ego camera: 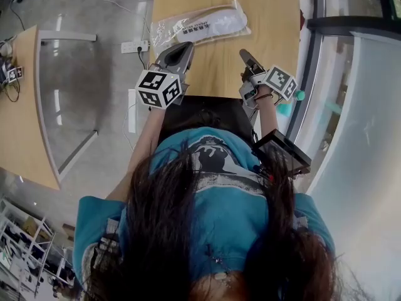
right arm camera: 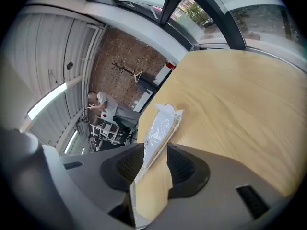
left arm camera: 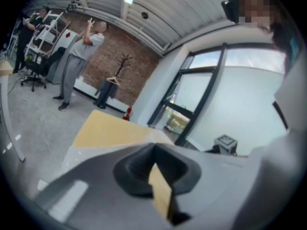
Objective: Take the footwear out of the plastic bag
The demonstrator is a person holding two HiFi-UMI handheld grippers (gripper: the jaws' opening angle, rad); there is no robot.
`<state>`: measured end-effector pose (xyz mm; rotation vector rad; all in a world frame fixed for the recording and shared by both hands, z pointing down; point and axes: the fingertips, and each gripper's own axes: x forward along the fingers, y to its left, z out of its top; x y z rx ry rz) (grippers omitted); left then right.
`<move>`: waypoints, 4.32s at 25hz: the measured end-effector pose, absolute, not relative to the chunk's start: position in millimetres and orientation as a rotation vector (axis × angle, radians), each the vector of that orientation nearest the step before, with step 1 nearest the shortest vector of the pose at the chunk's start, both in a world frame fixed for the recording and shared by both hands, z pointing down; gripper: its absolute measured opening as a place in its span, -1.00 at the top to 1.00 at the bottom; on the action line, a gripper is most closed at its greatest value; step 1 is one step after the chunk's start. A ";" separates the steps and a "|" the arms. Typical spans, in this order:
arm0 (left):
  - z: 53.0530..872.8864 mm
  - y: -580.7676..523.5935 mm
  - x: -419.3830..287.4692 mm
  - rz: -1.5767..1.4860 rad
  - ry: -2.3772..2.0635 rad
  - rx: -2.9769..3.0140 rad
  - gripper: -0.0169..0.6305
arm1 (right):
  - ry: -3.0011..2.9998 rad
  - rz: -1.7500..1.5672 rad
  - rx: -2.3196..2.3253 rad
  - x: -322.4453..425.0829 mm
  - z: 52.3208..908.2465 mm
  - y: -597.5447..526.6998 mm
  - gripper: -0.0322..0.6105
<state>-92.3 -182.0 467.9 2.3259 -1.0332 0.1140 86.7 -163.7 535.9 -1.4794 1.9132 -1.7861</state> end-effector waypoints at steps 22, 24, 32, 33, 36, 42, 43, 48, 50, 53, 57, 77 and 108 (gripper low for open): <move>483.3 -192.8 -98.8 0.123 -1.234 2.185 0.94 | 1.653 -2.054 -1.357 106.0 621.3 -244.5 0.45; 483.2 -190.0 -96.9 0.129 -1.243 2.179 0.94 | 1.637 -2.095 -1.309 100.2 626.1 -243.7 0.45; 489.6 -174.2 -94.6 0.154 -1.239 2.158 0.94 | 1.482 -2.105 -1.179 88.8 631.8 -255.1 0.55; 490.7 -172.7 -93.6 0.157 -1.237 2.154 0.94 | 1.479 -2.104 -1.164 88.0 630.5 -255.6 0.59; 499.6 -170.7 -92.1 0.188 -1.209 2.125 0.94 | 1.447 -2.104 -1.120 82.9 625.0 -255.9 0.65; 523.1 -153.9 -68.9 0.179 -1.013 2.007 0.56 | 1.415 -2.092 -1.051 72.5 599.5 -243.5 0.69; 525.5 -151.1 -64.5 0.150 -0.979 1.976 0.50 | 1.416 -2.087 -1.031 70.9 594.9 -241.7 0.70; 530.1 -144.8 -50.5 -0.028 -0.887 1.837 0.42 | 1.442 -2.041 -0.940 69.9 569.0 -230.2 0.71; 532.4 -147.8 -48.9 -0.079 -0.862 1.806 0.38 | 1.451 -2.018 -0.907 70.3 559.5 -227.0 0.71; 529.4 -156.9 -43.4 -0.194 -0.799 1.780 0.26 | 1.453 -1.981 -0.851 71.6 545.8 -223.8 0.71; 514.2 -167.0 -34.2 -0.343 -0.737 1.755 0.17 | 1.483 -1.914 -0.788 76.8 524.0 -217.5 0.71; 465.2 -207.2 -43.6 -0.751 -0.673 1.678 0.48 | 1.646 -1.847 -0.670 71.7 472.6 -180.9 0.71; 454.2 -189.3 -64.0 -0.746 -0.374 1.744 0.65 | 2.588 -1.385 -0.740 91.1 424.0 -185.2 0.44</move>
